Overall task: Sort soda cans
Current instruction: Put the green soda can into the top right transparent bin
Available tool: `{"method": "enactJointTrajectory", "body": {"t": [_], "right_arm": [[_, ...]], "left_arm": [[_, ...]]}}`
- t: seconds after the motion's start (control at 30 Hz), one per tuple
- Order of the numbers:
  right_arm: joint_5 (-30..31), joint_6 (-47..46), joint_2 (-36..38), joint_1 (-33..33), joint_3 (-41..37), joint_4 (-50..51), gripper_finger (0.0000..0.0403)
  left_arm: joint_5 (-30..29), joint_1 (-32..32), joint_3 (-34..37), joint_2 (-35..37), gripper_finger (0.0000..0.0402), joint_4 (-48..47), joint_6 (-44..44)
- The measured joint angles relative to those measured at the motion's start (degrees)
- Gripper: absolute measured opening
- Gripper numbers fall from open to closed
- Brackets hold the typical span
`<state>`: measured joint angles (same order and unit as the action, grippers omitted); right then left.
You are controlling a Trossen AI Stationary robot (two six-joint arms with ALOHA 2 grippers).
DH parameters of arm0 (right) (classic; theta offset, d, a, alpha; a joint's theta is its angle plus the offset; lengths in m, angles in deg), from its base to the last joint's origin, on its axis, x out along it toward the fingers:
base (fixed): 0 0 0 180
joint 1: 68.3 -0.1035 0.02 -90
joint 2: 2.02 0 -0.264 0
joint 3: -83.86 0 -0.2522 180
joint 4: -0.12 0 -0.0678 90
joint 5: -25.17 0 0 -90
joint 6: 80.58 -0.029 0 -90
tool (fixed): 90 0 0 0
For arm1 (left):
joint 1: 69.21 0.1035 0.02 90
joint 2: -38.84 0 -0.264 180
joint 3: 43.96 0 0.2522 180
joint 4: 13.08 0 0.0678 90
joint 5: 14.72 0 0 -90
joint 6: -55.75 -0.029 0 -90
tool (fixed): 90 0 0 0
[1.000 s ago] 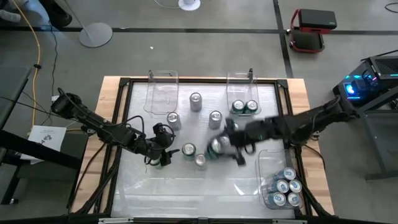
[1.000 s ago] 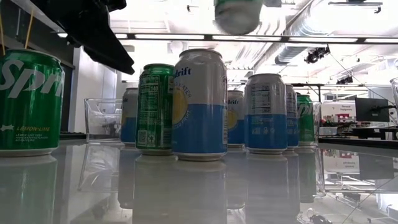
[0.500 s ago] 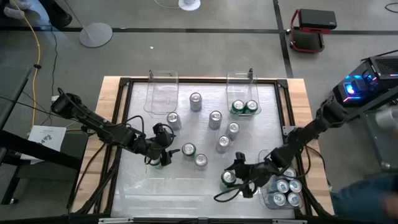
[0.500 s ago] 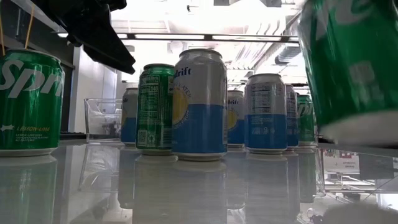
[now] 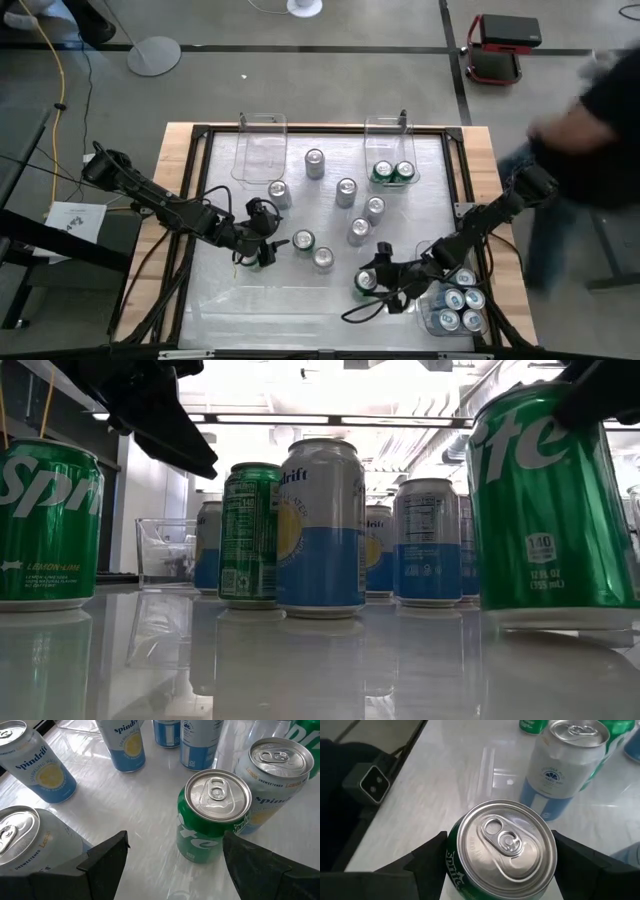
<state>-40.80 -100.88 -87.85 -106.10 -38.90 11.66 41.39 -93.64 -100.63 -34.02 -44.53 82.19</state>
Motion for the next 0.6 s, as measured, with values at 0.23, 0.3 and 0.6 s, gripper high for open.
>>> {"method": "enactJointTrajectory", "body": {"t": [0.23, 0.3, 0.6], "right_arm": [[-0.3, 1.29, -0.01, 0.04, -0.07, 0.55, 0.0323], [-0.66, 1.29, -0.05, 0.04, -0.07, 0.89, 0.033], [-0.65, 5.33, -0.26, 0.07, 5.72, 11.25, 0.0337]], "left_arm": [[0.0, 0.02, 0.0, 0.0, 0.0303, -0.02, 0.44], [0.0, 0.02, 0.0, 0.0, 0.0303, -0.01, 0.44], [0.17, 0.02, 0.0, 0.0, 0.0303, -0.02, 0.5]]}}
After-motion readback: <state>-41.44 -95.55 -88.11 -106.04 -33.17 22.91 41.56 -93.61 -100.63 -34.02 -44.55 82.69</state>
